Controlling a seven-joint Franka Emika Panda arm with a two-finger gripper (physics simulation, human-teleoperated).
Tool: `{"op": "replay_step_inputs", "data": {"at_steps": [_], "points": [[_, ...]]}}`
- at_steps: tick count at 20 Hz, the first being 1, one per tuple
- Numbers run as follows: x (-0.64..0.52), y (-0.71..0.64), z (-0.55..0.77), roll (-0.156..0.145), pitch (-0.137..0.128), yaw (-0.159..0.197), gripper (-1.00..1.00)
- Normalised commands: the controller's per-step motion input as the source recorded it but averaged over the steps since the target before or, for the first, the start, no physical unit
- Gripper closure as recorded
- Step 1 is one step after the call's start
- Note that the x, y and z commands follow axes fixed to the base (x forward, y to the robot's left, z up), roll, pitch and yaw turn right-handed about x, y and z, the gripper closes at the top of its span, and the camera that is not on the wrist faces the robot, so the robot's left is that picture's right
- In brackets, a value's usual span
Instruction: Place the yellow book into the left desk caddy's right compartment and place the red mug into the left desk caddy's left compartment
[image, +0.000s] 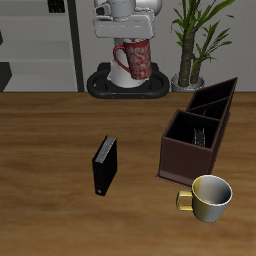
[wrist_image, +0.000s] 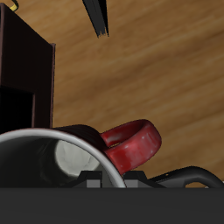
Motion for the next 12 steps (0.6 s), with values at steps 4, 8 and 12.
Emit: {"op": "replay_step_inputs", "data": {"at_steps": [4, 8, 12], "points": [[0.07, 0.16, 0.07, -0.035, -0.156, 0.135, 1.0], [0.21, 0.04, -0.1, -0.053, -0.037, 0.007, 1.0], [0.1, 0.14, -0.04, 0.003, -0.05, 0.056, 1.0]]}}
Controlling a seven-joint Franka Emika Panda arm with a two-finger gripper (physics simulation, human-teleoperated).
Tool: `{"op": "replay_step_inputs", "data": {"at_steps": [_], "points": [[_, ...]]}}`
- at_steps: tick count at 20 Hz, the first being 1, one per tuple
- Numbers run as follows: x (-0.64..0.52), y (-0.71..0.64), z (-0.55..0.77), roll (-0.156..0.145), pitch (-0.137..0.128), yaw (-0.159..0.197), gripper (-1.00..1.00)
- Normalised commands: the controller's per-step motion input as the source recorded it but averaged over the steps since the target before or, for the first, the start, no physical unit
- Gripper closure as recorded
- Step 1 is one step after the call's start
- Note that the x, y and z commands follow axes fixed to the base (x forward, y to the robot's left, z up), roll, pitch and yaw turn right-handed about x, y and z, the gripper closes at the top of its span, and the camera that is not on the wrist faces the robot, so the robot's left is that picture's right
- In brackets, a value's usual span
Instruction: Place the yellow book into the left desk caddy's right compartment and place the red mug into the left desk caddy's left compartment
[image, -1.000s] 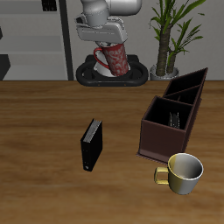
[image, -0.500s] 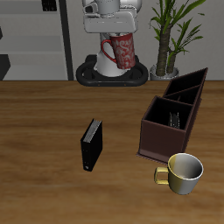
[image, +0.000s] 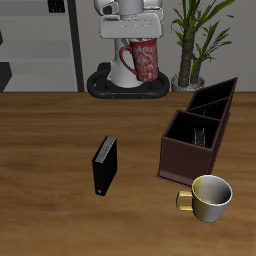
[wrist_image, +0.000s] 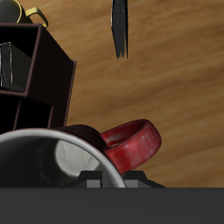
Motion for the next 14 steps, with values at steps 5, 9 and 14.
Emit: {"op": "replay_step_inputs", "data": {"at_steps": [5, 9, 14], "points": [[0.08, 0.13, -0.03, 0.004, 0.006, -0.011, 1.0], [-0.13, 0.17, -0.07, -0.011, -0.003, -0.027, 1.0], [-0.17, 0.18, -0.27, 0.035, 0.087, -0.061, 1.0]]}}
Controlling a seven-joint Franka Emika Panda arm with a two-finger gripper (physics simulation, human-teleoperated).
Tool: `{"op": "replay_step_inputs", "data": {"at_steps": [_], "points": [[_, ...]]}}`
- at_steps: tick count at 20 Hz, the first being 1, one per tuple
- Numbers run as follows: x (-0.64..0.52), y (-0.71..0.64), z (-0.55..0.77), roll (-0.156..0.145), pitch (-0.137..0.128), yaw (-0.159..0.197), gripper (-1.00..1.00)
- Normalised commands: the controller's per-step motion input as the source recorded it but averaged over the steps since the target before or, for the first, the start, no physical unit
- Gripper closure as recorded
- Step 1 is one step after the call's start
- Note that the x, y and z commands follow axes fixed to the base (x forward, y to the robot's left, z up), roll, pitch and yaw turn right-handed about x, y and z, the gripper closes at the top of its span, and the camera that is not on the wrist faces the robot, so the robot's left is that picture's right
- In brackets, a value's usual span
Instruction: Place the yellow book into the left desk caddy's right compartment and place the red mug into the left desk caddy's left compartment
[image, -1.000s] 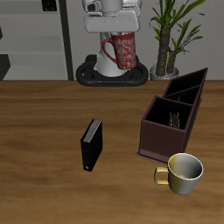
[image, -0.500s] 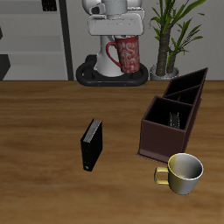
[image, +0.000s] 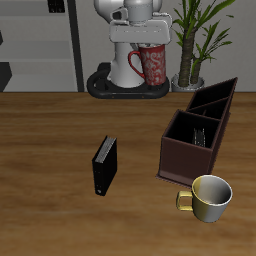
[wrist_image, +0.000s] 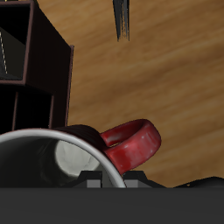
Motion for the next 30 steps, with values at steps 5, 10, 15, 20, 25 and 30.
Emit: {"op": "replay_step_inputs", "data": {"at_steps": [5, 10, 15, 20, 25, 30], "points": [[-0.19, 0.2, -0.2, 0.023, 0.015, -0.012, 1.0], [-0.1, 0.11, -0.15, 0.028, 0.024, 0.011, 1.0], [-0.07, -0.02, 0.02, -0.003, 0.003, -0.015, 1.0], [-0.22, 0.0, -0.01, -0.005, -0.008, -0.029, 1.0], [-0.11, 0.14, -0.19, 0.059, 0.048, 0.002, 1.0], [-0.14, 0.12, -0.1, 0.022, -0.017, 0.022, 1.0]]}}
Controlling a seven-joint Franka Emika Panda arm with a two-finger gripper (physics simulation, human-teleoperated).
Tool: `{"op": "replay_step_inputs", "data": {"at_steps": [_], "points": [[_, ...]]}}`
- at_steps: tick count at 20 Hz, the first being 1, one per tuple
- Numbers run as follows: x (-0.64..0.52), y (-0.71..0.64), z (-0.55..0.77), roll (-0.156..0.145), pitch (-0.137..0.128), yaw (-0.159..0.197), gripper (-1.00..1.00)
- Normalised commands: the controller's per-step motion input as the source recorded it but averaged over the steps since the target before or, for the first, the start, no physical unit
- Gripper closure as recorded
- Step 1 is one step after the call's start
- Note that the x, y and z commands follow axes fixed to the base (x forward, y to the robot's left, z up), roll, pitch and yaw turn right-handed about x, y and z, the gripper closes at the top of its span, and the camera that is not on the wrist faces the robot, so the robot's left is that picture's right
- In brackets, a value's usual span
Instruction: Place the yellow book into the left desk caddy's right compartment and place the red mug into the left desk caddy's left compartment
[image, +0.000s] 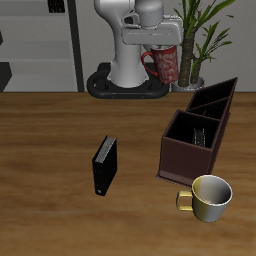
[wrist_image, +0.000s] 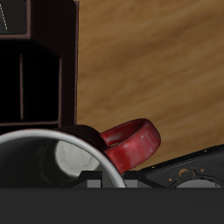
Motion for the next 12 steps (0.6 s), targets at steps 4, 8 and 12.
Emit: {"op": "replay_step_inputs", "data": {"at_steps": [4, 8, 12], "points": [[-0.05, 0.05, -0.15, 0.014, 0.043, -0.019, 1.0], [-0.17, 0.34, -0.19, 0.098, 0.003, 0.057, 1.0], [-0.07, 0.33, 0.02, 0.058, -0.094, 0.084, 1.0]]}}
